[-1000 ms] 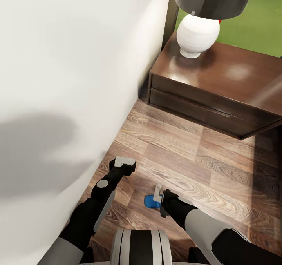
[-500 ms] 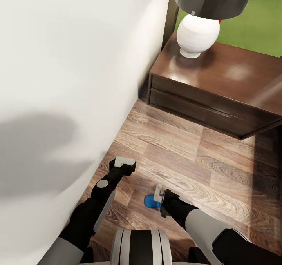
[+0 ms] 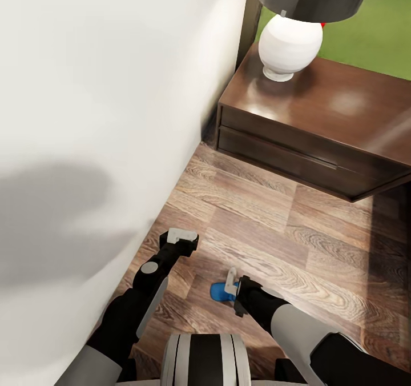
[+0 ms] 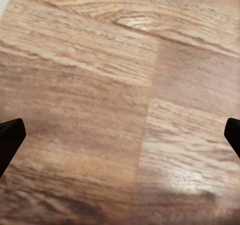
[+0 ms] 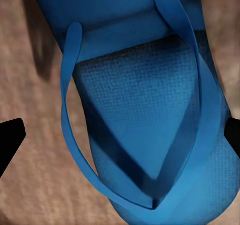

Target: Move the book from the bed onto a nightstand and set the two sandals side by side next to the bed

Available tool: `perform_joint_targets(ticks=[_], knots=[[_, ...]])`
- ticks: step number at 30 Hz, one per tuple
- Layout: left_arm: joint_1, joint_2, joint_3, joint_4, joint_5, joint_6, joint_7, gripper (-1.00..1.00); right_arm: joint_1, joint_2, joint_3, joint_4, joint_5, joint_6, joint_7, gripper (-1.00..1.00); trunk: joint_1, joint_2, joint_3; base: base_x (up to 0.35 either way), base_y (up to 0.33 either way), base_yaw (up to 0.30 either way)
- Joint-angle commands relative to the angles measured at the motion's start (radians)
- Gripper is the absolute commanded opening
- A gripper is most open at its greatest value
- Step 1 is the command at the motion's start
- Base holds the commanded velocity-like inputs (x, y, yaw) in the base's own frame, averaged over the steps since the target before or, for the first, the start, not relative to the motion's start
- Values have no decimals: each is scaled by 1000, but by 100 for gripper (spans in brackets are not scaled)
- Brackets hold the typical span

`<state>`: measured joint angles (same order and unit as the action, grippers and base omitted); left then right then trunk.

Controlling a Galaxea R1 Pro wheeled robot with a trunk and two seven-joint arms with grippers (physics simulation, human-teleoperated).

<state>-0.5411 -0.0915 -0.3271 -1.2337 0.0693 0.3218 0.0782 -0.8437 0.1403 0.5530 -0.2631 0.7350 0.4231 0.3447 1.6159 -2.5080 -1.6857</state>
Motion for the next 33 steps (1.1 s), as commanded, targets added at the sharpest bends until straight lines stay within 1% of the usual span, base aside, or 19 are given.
perform_joint_targets(ticks=[1, 16, 19, 33], knots=[[0, 1, -2, -1, 7, 5, 8, 100, 0, 0, 1, -3, 11, 4, 8, 100, 0, 0, -1, 0, 0, 0], [0, 1, -3, -2, 7, 5, 8, 100, -1, -2, 1, -6, 11, 5, 8, 100, 0, 0, -1, 0, 0, 0], [0, 1, -3, -2, 7, 5, 8, 100, -1, -3, 0, -7, 11, 6, 9, 100, 1, -1, -12, 0, 0, 0], [0, 1, -3, -3, 7, 5, 8, 100, -2, -12, 0, -8, 11, 8, 10, 100, 1, -1, -12, 0, 0, 0]])
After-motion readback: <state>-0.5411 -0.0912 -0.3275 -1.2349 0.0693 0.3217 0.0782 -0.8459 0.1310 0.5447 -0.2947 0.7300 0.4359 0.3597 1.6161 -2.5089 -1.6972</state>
